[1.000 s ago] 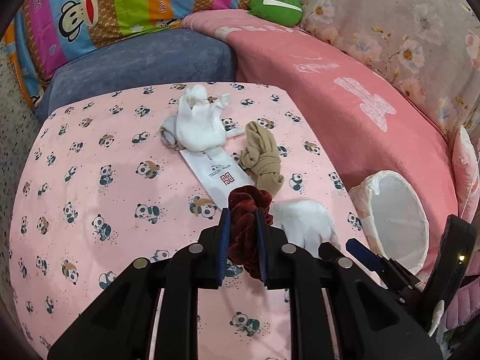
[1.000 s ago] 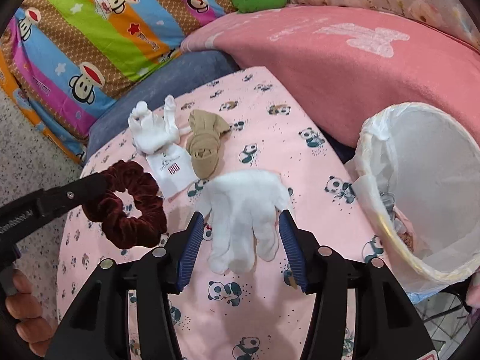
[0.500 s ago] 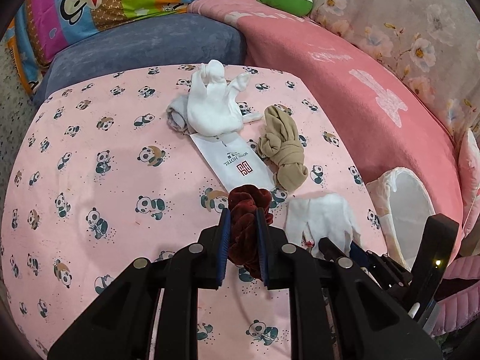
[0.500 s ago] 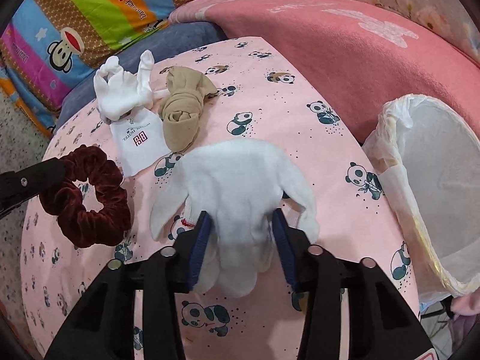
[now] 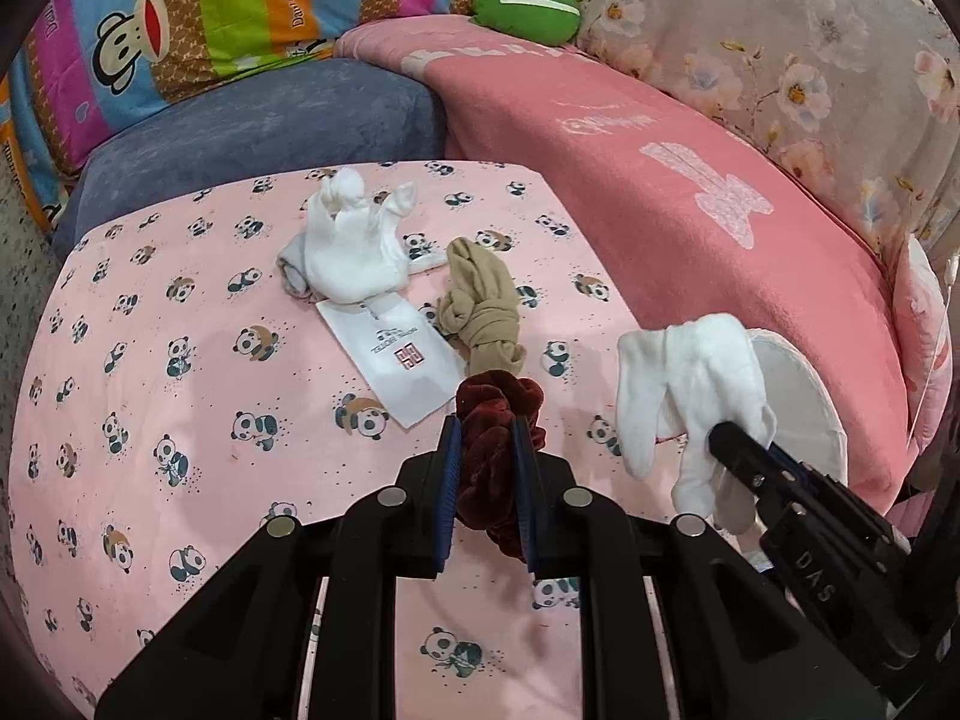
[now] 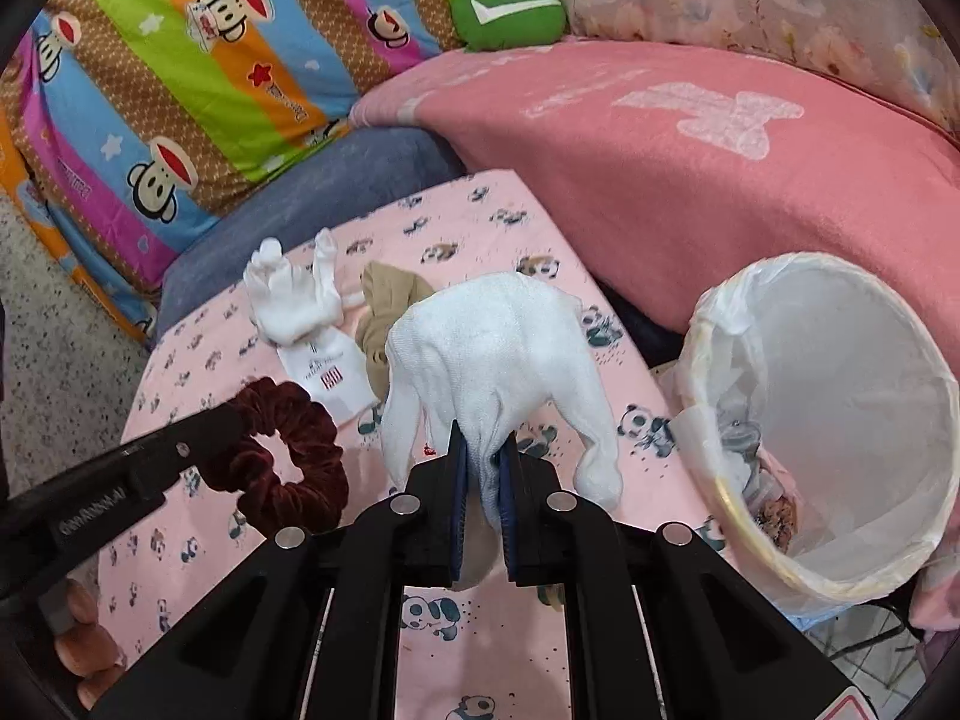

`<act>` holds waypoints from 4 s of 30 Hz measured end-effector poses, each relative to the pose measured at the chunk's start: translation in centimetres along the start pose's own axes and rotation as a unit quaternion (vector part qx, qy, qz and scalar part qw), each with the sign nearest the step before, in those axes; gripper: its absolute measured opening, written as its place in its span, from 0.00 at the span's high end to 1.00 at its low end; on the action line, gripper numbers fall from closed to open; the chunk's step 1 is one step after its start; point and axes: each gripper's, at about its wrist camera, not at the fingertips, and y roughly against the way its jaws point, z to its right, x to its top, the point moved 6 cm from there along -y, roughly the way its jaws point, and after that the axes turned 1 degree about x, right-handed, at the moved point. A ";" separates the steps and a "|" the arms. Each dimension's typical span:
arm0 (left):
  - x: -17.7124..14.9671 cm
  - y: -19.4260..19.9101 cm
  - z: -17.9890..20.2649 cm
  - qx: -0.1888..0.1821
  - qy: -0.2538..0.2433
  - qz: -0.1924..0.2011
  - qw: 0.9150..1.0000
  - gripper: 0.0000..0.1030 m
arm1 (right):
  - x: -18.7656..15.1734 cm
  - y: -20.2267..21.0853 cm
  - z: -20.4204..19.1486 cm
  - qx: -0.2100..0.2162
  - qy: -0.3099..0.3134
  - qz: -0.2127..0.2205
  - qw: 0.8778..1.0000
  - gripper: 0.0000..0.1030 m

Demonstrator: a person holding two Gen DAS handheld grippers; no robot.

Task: Collect trash
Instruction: 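Carry the scrunchie and white glove over the white bin and open both grippers, then return both grippers to the pile, bringing the right gripper to the beige knotted sock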

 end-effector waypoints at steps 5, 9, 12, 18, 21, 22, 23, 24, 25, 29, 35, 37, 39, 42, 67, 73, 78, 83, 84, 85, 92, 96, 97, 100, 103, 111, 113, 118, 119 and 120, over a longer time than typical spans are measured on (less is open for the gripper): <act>0.6 1.3 3.6 -0.013 -0.030 0.017 0.999 0.84 | 2.2 4.2 1.8 0.001 -0.016 0.042 0.999 0.90; 1.2 1.9 6.7 -0.026 -0.055 0.027 0.998 0.84 | 3.4 7.2 4.5 -0.014 -0.032 0.069 0.997 0.90; 1.6 2.0 9.3 -0.036 -0.074 0.032 0.996 0.84 | 3.8 8.5 6.1 -0.024 -0.041 0.078 0.996 0.90; 1.9 1.8 13.8 -0.053 -0.108 0.034 0.992 0.84 | 3.9 10.5 10.4 -0.041 -0.073 0.089 0.992 0.89; 1.9 1.4 16.0 -0.062 -0.125 0.033 0.990 0.84 | 3.9 11.1 12.6 -0.052 -0.091 0.093 0.990 0.89; 1.9 1.2 16.7 -0.065 -0.130 0.033 0.989 0.84 | 3.9 11.2 13.2 -0.053 -0.095 0.094 0.990 0.89; 1.9 0.9 17.3 -0.069 -0.133 0.031 0.988 0.84 | 3.9 11.3 13.9 -0.055 -0.101 0.095 0.989 0.89; 1.8 0.6 17.9 -0.074 -0.135 0.026 0.988 0.84 | 3.9 11.4 14.4 -0.057 -0.105 0.095 0.988 0.89; 1.6 0.4 18.4 -0.079 -0.136 0.022 0.987 0.84 | 3.8 11.3 14.9 -0.058 -0.108 0.095 0.988 0.89; 1.1 -0.5 20.2 -0.095 -0.141 0.013 0.985 0.82 | 3.7 11.3 16.8 -0.066 -0.116 0.094 0.987 0.89; 1.3 -0.8 20.9 -0.082 -0.127 0.026 0.988 0.42 | 3.4 11.3 18.5 -0.076 -0.125 0.094 0.985 0.84; 1.2 -0.8 20.8 -0.072 -0.130 0.033 0.988 0.39 | 3.3 11.1 18.9 -0.077 -0.127 0.094 0.984 0.83; 1.1 -0.9 20.6 -0.066 -0.133 0.031 0.988 0.39 | 3.3 11.1 18.9 -0.078 -0.128 0.094 0.984 0.79; 1.1 -1.0 19.9 -0.059 -0.128 0.029 0.990 0.39 | 3.3 10.9 18.9 -0.076 -0.126 0.095 0.985 0.78; 1.1 0.1 7.4 -0.016 -0.029 0.023 0.999 0.38 | 3.5 7.7 7.9 -0.044 -0.039 0.067 0.996 0.61; 1.1 0.4 3.4 0.007 -0.006 0.026 1.000 0.32 | 3.1 6.5 4.2 -0.043 -0.006 0.055 0.998 0.52; 1.0 0.4 -0.2 0.017 0.024 0.026 0.999 0.27 | 2.9 4.8 1.2 -0.035 0.016 0.038 0.999 0.52; 0.9 0.1 -3.9 0.025 0.060 0.024 0.998 0.27 | 2.9 2.9 -1.5 -0.027 0.031 0.025 0.999 0.46; 0.9 0.0 -4.6 0.028 0.065 0.024 0.997 0.27 | 2.9 2.1 -2.4 -0.025 0.037 0.021 0.999 0.45; 0.9 -0.1 -5.2 0.031 0.068 0.023 0.997 0.27 | 2.9 1.7 -2.9 -0.024 0.041 0.017 0.999 0.45; 0.8 -0.9 -9.3 0.047 0.095 0.017 0.994 0.27 | 3.0 -1.5 -5.5 -0.014 0.046 -0.009 0.999 0.45; 0.6 -1.6 -11.0 0.052 0.109 0.011 0.993 0.27 | 2.7 -3.7 -6.7 -0.010 0.048 -0.024 0.999 0.45; 0.6 -1.8 -11.3 0.052 0.112 0.009 0.992 0.27 | 2.8 -4.0 -6.8 -0.009 0.047 -0.026 0.998 0.45; 0.7 -2.5 -12.2 0.055 0.118 0.003 0.991 0.27 | 2.8 -5.4 -7.3 -0.005 0.046 -0.032 0.998 0.44; 0.7 -3.2 -12.9 0.055 0.123 -0.003 0.991 0.27 | 2.9 -6.7 -7.6 -0.006 0.046 -0.036 0.998 0.42; 1.3 -5.3 -13.4 0.049 0.134 -0.014 0.990 0.22 | 3.5 -10.1 -7.8 -0.009 0.044 -0.050 0.998 0.42; 1.6 -5.9 -13.2 0.047 0.133 -0.017 0.990 0.22 | 3.5 -11.0 -7.8 -0.010 0.044 -0.052 0.998 0.42; 2.5 -7.4 -12.4 0.039 0.133 -0.024 0.990 0.22 | 3.6 -12.9 -7.3 -0.010 0.036 -0.061 0.997 0.42; 2.6 -7.7 -12.2 0.039 0.132 -0.026 0.990 0.22 | 3.6 -13.2 -7.2 -0.010 0.034 -0.064 0.997 0.42; 2.7 -8.1 -12.0 0.039 0.132 -0.028 0.990 0.22 | 3.6 -13.4 -7.2 -0.010 0.033 -0.065 0.997 0.42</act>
